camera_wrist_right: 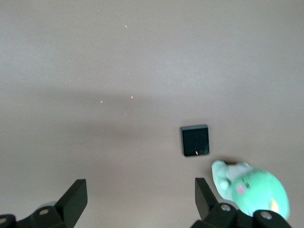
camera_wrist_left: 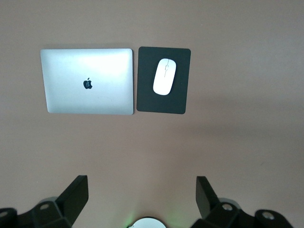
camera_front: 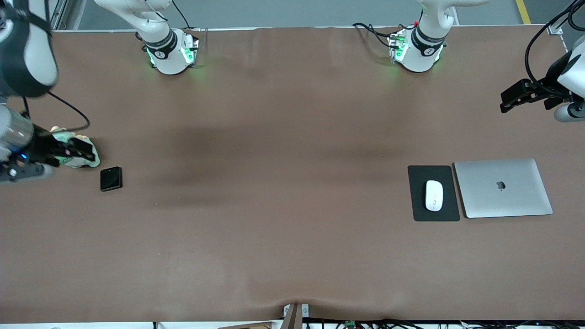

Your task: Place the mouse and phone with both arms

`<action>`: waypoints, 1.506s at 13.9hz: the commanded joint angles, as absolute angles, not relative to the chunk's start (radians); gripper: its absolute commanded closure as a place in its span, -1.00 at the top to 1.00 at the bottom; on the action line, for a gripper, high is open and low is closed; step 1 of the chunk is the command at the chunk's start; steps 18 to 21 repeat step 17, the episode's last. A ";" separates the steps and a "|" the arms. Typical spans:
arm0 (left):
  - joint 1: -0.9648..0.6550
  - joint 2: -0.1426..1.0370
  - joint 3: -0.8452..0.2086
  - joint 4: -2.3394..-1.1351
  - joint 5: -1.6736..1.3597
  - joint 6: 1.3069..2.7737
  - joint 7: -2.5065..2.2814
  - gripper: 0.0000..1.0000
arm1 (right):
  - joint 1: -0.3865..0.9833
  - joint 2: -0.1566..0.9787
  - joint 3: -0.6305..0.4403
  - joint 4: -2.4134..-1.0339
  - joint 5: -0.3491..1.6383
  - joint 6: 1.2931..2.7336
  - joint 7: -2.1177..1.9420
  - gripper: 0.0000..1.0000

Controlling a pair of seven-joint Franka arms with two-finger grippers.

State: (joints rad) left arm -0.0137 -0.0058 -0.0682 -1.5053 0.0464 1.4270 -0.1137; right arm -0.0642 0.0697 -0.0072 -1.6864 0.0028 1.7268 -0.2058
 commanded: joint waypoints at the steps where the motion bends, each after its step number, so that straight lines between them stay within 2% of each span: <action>1: -0.008 -0.044 -0.069 -1.542 0.025 1.419 -0.107 1.00 | -0.074 -0.058 0.003 -1.727 -0.005 1.639 -0.134 1.00; 3: -0.008 -0.069 -0.071 -1.575 0.018 1.434 -0.107 1.00 | -0.065 -0.113 0.006 -1.730 0.005 1.548 -0.054 1.00; 6: -0.008 -0.103 -0.077 -1.629 0.017 1.480 -0.104 1.00 | -0.058 -0.121 0.005 -1.715 0.018 1.543 -0.020 1.00; 9: -0.009 -0.060 -0.074 -1.571 0.011 1.483 -0.052 1.00 | -0.055 -0.103 0.005 -1.646 0.020 1.543 0.026 1.00; 12: -0.014 -0.048 -0.075 -1.540 0.012 1.482 -0.060 1.00 | -0.048 -0.029 0.005 -1.548 0.018 1.537 0.031 1.00; 21: -0.009 -0.048 -0.075 -1.543 0.011 1.474 -0.052 1.00 | -0.048 -0.021 0.003 -1.539 0.018 1.531 0.020 1.00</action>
